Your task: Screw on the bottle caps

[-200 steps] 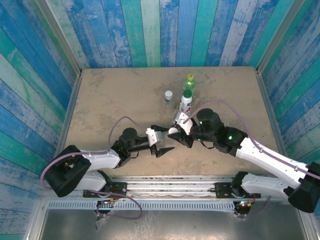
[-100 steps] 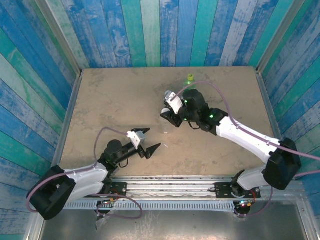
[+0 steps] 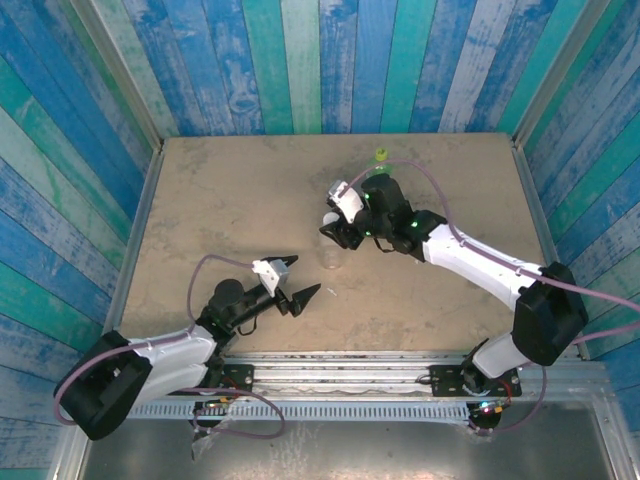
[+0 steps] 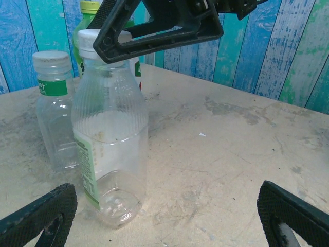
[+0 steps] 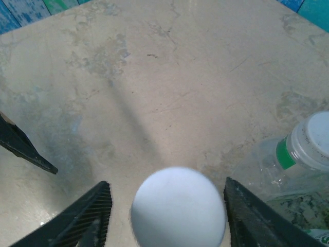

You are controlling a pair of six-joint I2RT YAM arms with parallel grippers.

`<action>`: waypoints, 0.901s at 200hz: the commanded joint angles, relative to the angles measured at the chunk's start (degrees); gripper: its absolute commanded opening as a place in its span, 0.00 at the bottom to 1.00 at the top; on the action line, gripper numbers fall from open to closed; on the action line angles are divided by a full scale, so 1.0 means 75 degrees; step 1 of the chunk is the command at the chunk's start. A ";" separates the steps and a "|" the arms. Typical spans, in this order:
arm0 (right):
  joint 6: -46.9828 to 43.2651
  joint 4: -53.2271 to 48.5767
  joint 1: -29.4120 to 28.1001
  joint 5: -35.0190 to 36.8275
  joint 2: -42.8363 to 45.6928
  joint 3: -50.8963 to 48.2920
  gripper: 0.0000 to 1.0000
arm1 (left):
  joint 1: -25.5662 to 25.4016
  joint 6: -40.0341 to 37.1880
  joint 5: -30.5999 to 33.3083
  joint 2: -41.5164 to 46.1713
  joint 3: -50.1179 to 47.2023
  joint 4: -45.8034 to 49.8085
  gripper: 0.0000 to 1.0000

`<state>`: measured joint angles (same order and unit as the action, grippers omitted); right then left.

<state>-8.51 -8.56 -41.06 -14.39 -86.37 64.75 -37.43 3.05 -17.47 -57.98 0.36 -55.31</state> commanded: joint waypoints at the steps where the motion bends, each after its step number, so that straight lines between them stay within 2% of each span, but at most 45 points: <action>1: -0.0082 0.0084 0.0025 -0.0046 0.0301 0.0144 0.72 | 0.0028 0.0102 0.0027 0.0089 0.0116 -0.0147 0.94; 41: -0.0106 0.0592 0.0024 0.0555 0.1171 -0.0409 0.90 | 0.0031 0.0209 0.0330 0.0083 0.0126 -0.0433 0.94; 71: -0.0087 0.1370 0.0198 0.1995 0.2178 -0.1394 1.00 | 0.0134 -0.0010 0.1063 0.0335 0.0474 0.0134 0.94; 99: -0.0010 0.2063 0.0842 0.2990 0.3031 -0.2545 1.00 | 0.0617 -0.0264 0.1978 0.0829 0.0839 0.0972 0.94; 128: 0.0539 0.2763 0.2113 0.3551 0.3571 -0.3749 1.00 | 0.1026 -0.0660 0.3413 0.1290 0.1207 0.1900 0.95; 150: 0.0713 0.3749 0.2821 0.3945 0.3555 -0.4737 1.00 | 0.1623 -0.0700 0.3946 0.1343 0.1276 0.2135 0.95; 180: 0.0856 0.5151 0.3618 0.4110 0.3083 -0.5717 1.00 | 0.2298 -0.1029 0.4475 0.1030 0.1073 0.1749 0.95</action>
<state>-4.43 18.35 -17.56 12.99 -60.88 25.98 -23.24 -1.61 9.63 -48.84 9.08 -42.22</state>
